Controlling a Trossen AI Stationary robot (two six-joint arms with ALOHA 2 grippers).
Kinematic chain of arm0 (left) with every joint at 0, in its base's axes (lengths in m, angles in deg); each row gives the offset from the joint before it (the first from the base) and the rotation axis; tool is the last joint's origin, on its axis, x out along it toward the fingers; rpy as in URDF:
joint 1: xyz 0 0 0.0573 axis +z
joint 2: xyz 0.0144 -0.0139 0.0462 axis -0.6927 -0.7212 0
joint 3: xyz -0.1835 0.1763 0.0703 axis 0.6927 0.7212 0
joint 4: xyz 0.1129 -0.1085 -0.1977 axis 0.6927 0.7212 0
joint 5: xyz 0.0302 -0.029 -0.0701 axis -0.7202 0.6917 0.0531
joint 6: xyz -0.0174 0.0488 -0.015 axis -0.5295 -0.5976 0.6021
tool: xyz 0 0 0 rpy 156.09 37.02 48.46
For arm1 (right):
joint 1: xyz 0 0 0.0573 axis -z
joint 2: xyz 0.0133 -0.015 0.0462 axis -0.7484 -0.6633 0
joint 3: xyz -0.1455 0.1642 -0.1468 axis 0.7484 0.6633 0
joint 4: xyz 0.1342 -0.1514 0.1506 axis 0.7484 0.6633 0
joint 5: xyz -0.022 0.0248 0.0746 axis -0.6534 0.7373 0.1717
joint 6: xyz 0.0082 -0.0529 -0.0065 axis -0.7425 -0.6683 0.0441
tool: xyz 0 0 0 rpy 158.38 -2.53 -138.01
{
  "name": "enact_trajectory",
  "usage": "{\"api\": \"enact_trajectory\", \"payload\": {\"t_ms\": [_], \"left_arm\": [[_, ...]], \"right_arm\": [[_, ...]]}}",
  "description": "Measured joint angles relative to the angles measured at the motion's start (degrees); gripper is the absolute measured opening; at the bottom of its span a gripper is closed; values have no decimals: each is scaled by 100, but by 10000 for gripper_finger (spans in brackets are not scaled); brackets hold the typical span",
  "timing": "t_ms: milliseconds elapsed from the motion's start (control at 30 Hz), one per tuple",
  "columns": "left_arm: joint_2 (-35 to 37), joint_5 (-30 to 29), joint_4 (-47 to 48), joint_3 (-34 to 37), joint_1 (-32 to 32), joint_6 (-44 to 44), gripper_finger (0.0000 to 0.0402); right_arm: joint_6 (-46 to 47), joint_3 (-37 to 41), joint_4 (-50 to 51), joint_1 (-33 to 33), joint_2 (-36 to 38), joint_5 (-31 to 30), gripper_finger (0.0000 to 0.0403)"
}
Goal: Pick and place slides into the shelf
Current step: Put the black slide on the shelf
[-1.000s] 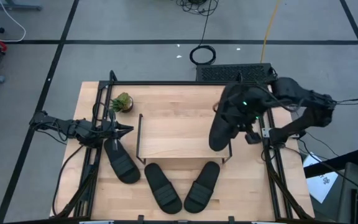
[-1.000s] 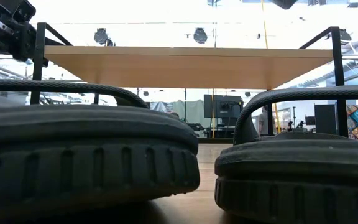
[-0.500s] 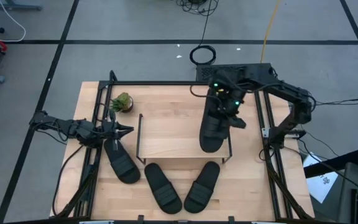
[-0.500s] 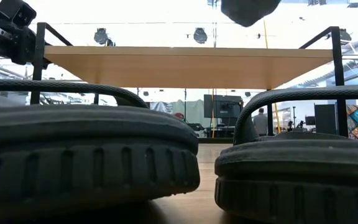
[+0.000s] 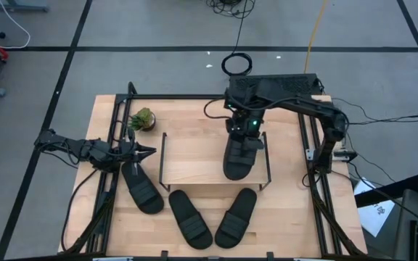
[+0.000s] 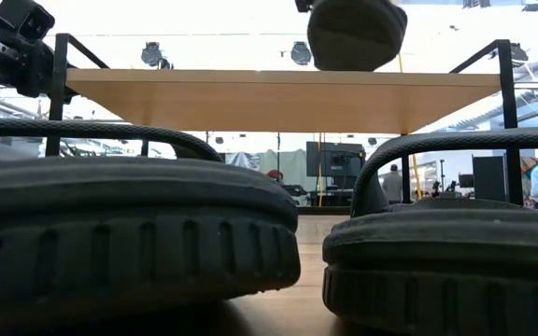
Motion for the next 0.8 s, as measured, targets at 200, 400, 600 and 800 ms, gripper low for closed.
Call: {"api": "enact_trajectory", "payload": {"t_ms": [200, 400, 600, 800], "left_arm": [[-2, 0, 9, 0, 0, 1, 31], [0, 0, 13, 1, 0, -2, 31], [0, 0, 11, 1, 0, -4, 31], [0, 0, 16, -1, 0, -4, 31]], "right_arm": [[-599, 758, 12, -88, 168, -499, 3], [-772, 1315, 18, -110, 251, -505, 3], [-900, 1494, 19, -120, 247, -115, 3], [-778, 1518, 17, -105, 245, 159, 3]]}}
